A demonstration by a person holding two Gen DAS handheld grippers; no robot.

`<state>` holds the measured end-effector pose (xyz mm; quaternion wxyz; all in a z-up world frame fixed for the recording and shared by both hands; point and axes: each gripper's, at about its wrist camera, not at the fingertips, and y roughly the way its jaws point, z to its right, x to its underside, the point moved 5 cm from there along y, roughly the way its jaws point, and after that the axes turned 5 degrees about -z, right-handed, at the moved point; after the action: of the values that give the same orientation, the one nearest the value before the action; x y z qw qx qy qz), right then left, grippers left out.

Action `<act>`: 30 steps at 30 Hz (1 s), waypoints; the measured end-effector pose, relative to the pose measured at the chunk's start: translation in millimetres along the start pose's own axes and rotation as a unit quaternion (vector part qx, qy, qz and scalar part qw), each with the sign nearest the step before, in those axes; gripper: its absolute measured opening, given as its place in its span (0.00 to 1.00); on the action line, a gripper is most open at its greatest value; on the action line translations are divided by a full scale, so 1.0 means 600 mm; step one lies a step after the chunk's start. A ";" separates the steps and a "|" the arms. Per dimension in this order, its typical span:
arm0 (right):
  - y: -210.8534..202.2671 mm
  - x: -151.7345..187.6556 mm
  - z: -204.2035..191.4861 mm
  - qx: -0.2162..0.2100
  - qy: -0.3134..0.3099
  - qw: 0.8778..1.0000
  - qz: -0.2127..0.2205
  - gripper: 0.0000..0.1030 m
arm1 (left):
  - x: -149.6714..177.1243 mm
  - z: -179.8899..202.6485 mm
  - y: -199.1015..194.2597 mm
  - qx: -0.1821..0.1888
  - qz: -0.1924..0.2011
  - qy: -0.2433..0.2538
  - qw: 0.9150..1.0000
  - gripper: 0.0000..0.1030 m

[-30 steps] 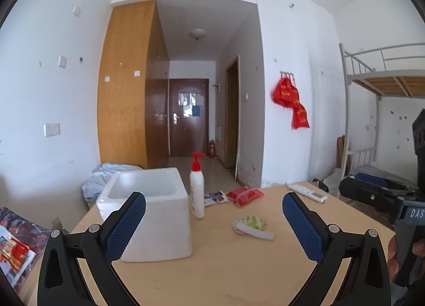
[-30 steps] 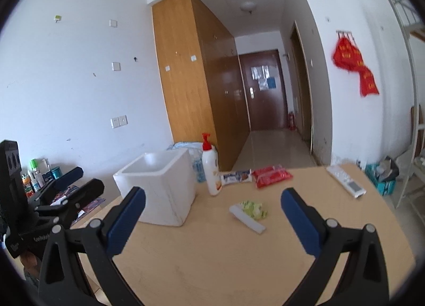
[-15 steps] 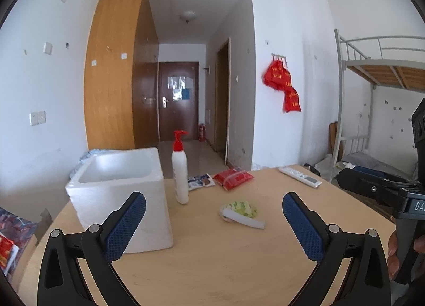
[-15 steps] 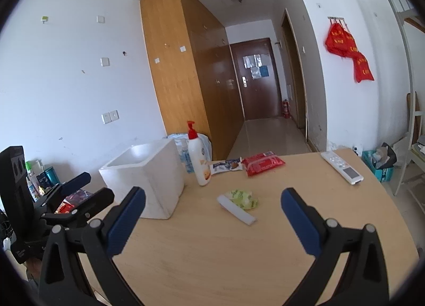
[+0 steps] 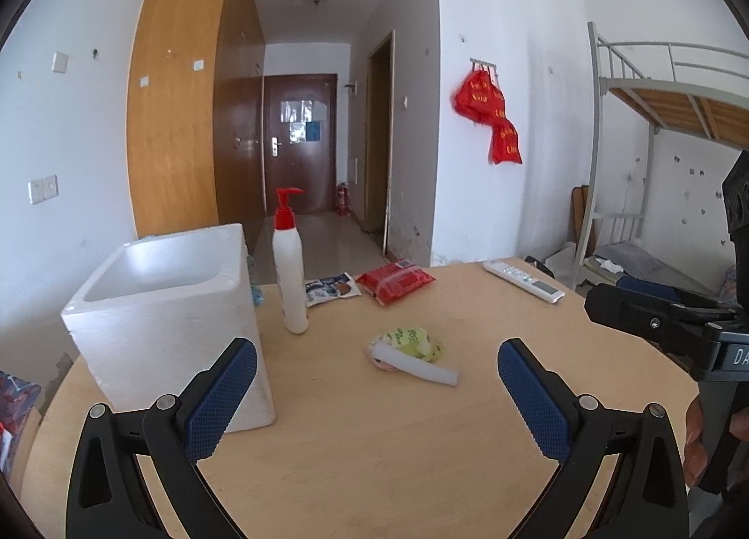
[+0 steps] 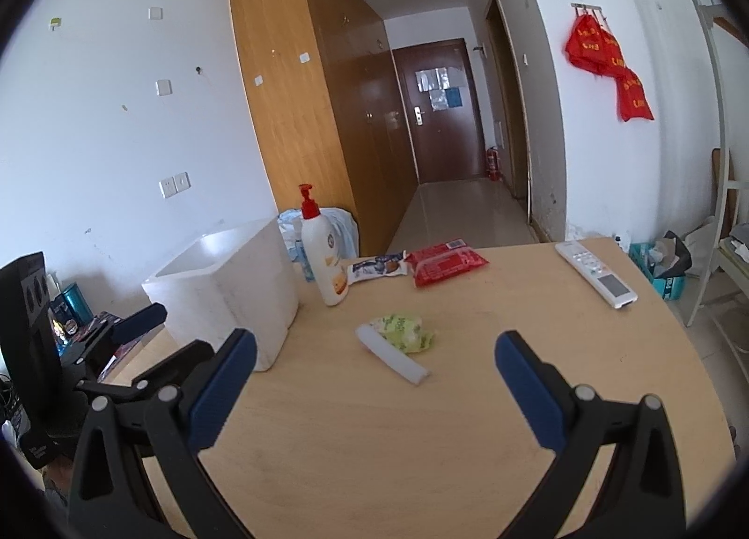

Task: Organize soft objects
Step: 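Move both open grippers toward the white roll and green packet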

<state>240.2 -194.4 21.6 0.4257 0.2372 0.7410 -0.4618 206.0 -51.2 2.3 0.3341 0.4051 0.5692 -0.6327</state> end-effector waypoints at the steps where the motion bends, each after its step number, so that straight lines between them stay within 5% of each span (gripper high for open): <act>1: 0.003 -0.001 0.002 0.000 0.000 1.000 -0.002 1.00 | -0.001 0.001 0.006 0.001 -0.005 0.001 1.000 1.00; 30: 0.152 -0.025 0.092 -0.013 0.014 0.995 -0.102 1.00 | 0.001 0.018 0.207 0.047 -0.109 0.006 0.993 1.00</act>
<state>338.6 -200.9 -21.6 0.3688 0.1612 0.7732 -0.4901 314.1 -77.9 -53.6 0.2401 0.3599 0.5814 -0.6891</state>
